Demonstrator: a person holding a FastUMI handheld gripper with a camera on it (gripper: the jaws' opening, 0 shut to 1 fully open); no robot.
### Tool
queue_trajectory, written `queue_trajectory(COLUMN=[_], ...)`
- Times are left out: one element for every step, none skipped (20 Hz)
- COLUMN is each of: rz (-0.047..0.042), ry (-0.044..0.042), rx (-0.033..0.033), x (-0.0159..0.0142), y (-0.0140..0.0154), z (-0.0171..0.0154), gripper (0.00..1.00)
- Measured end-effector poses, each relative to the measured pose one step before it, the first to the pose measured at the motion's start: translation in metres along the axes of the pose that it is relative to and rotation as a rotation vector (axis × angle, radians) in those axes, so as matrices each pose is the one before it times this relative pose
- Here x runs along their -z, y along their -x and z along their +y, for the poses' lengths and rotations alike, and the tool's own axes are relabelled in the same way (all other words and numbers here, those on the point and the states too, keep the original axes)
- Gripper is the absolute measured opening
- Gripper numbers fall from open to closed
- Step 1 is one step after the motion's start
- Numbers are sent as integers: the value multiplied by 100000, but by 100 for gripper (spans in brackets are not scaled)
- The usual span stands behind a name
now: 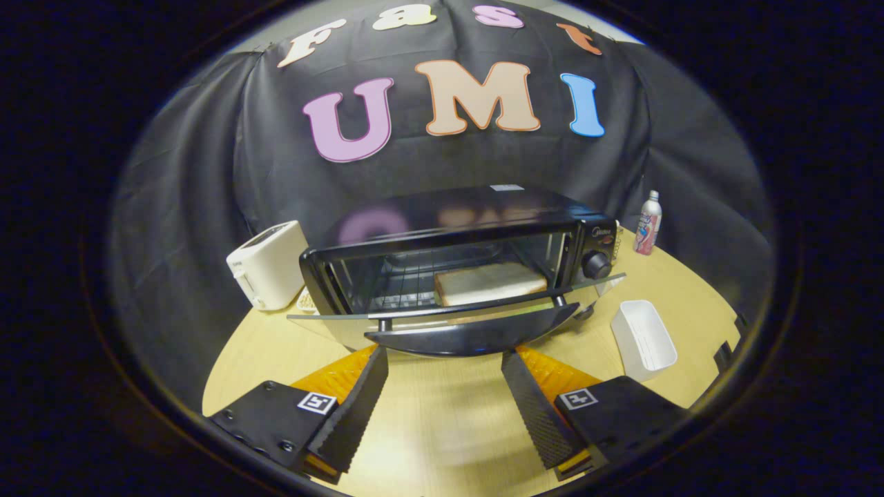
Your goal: Open the toaster oven, put the food inside, and close the toaster oven door.
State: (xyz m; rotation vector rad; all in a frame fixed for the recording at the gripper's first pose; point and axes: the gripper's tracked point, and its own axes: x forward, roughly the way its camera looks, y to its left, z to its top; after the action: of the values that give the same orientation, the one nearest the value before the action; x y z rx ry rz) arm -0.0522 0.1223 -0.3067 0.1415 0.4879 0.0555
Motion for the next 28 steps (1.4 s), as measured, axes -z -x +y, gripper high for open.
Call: queue_trajectory(rz=[-425, -642, -673, -595, -618, -594, -1083, -1103, -223, -481, -637, 356, 195, 518, -38, 196, 253, -162, 143, -33, -333, -1723, -1871, -1956, -2024, -2175, -2385, -2341], ry=[-701, -369, -266, -301, -311, -322, -805, -924, -906, -672, -526, -524, -134, 274, 824, 1194, 1171, 677, 295, 289, 718, 1050, 1095, 945, 860, 1097, 1164, 1029], rx=[-400, -385, -374, -415, -579, -633, -629, -404, -292, -138, 128, 320, -733, -725, -155, 122, 184, -87, -160, -238, 60, 53, -125, -433, -449, -481, -525, -675], x=[-407, -473, -426, -522, -349, -461, -554, -674, -274, -247, -359, -64, 131, -24, 35, 0, 118, -56, 66, -69, -245, -730, -790, -1070, -1109, -1413, -1420, -1644], y=[-355, -336, -267, -303, -298, -374, -354, -397, -242, -251, -306, -282, -101, -169, -26, -27, 252, 273, 364, 419, 493, 537, 548, 557, 625, 462, 429, 277], z=[142, 221, 152, 156, 249, 208, 183, 157, 72, 70, -78, -73, 90, 143, -22, -71, -130, 10, 16, 43, -66, -51, -60, 58, 182, 195, 22, 153], gripper=[100, 100, 100, 100, 100, 100, 100, 100, 100, 100, 100, 100, 100, 100, 100, 100, 100, 100, 100, 100, 100, 100, 100, 100, 100, 100, 100, 100])
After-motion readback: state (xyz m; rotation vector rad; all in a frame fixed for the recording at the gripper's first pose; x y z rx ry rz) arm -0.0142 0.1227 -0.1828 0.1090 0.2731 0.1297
